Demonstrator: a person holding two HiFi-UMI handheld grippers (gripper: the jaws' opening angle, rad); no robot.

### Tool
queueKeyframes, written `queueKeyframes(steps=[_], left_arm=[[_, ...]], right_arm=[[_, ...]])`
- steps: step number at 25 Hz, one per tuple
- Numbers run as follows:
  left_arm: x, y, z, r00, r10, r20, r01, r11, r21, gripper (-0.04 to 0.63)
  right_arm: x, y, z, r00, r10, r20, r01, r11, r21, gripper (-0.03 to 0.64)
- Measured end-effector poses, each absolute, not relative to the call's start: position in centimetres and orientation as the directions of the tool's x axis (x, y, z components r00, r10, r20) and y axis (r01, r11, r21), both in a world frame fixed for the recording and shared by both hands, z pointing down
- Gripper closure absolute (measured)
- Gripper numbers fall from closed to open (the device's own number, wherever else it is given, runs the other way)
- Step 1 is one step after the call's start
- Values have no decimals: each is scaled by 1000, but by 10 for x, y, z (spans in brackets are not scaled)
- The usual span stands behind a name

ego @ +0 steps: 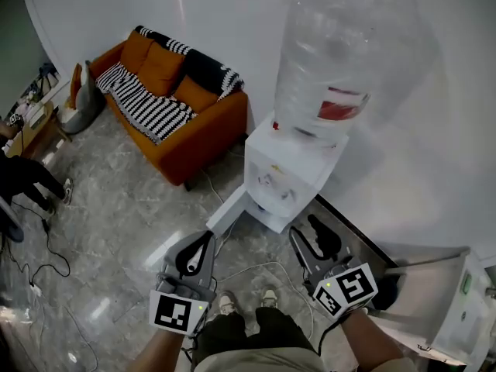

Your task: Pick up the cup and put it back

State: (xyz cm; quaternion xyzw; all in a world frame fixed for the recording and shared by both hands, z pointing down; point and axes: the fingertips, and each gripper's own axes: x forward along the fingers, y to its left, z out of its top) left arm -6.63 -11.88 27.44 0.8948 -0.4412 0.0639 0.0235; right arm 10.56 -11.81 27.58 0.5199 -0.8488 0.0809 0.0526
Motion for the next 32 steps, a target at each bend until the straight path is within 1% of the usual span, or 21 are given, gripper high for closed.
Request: queueKeyframes(steps=[5,9,20,32], left_arm=[[-60,-141,344,609,-788,85,-789,-614,-36,594],[-59,-155,418,614,-782,104,-784,-620,-27,594],[-46,-190,628,662,-738,133,-744,-668,-9,594],[-15,-234,806,739,-672,39,-669,-740,-70,594]], right_arm=[[109,-139,351,-445,-880,162,-895,441,-66,436],[113,-154,420,-438,-884,163,-899,432,-74,436],[131,-197,641,-401,-889,220,-916,388,-99,436],[132,-244,862,-401,-890,217,-916,395,-73,436]])
